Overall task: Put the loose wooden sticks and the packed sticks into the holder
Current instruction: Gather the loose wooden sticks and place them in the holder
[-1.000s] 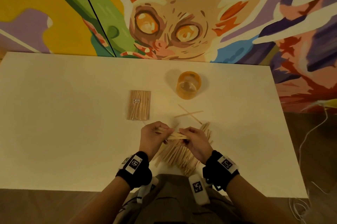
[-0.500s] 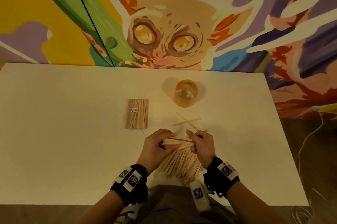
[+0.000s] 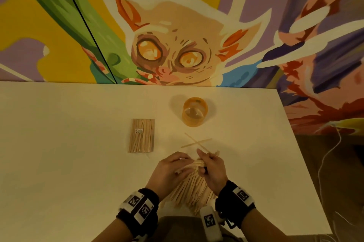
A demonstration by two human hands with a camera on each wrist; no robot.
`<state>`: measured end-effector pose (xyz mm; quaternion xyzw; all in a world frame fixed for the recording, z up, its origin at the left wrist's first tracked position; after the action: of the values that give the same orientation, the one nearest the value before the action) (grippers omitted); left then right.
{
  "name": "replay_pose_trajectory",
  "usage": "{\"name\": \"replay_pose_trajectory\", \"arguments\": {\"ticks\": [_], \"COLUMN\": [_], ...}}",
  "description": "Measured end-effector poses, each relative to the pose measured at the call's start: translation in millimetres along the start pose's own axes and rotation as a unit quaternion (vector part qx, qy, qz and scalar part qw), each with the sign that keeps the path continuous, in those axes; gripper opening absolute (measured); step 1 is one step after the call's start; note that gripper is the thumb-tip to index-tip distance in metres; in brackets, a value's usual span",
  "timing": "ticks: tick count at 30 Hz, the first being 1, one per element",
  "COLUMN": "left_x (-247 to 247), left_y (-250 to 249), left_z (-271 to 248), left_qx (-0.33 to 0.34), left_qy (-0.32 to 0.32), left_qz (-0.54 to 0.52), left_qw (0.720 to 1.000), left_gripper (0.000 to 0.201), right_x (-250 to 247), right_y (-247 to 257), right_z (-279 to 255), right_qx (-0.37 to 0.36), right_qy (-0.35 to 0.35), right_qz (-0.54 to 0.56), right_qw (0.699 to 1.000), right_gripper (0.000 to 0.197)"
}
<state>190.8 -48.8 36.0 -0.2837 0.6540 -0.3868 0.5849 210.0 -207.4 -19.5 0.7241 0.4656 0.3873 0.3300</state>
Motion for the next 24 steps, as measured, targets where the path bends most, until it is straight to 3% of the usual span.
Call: {"name": "replay_pose_trajectory", "arguments": {"ticks": [6, 10, 12, 19, 24], "left_x": [-2, -14, -15, -9, -1], "left_y": [-2, 18, 21, 18, 19], "left_z": [10, 22, 25, 31, 46], "left_qx": [-0.002, -0.146, -0.181, -0.16, -0.162], "left_qy": [-0.023, -0.087, -0.104, -0.113, -0.1], "left_qz": [-0.004, -0.143, -0.192, -0.193, -0.185], "left_qw": [1.0, 0.975, 0.959, 0.961, 0.964], "left_gripper": [0.02, 0.015, 0.014, 0.013, 0.012], "right_x": [6, 17, 21, 26, 18], "right_y": [4, 20, 23, 12, 27], "right_z": [-1, 2, 4, 15, 37], "right_qx": [0.023, 0.011, 0.023, 0.071, -0.016], "right_qy": [-0.014, 0.012, 0.006, -0.034, -0.001], "right_qz": [0.055, 0.085, 0.124, 0.221, 0.122], "right_qw": [0.998, 0.996, 0.992, 0.972, 0.992], "right_gripper": [0.031, 0.024, 0.021, 0.022, 0.018]}}
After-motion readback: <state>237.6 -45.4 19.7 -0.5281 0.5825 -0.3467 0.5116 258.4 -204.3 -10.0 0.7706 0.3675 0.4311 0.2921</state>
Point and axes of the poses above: each hand's wrist, its own z-axis towards the middle knuckle, its own x-axis out of the palm, y = z × x, the point moved 5 cm from there along z, towards the middle knuckle, and after that the axes turned 15 degrees about -x, right-handed, at the moved point
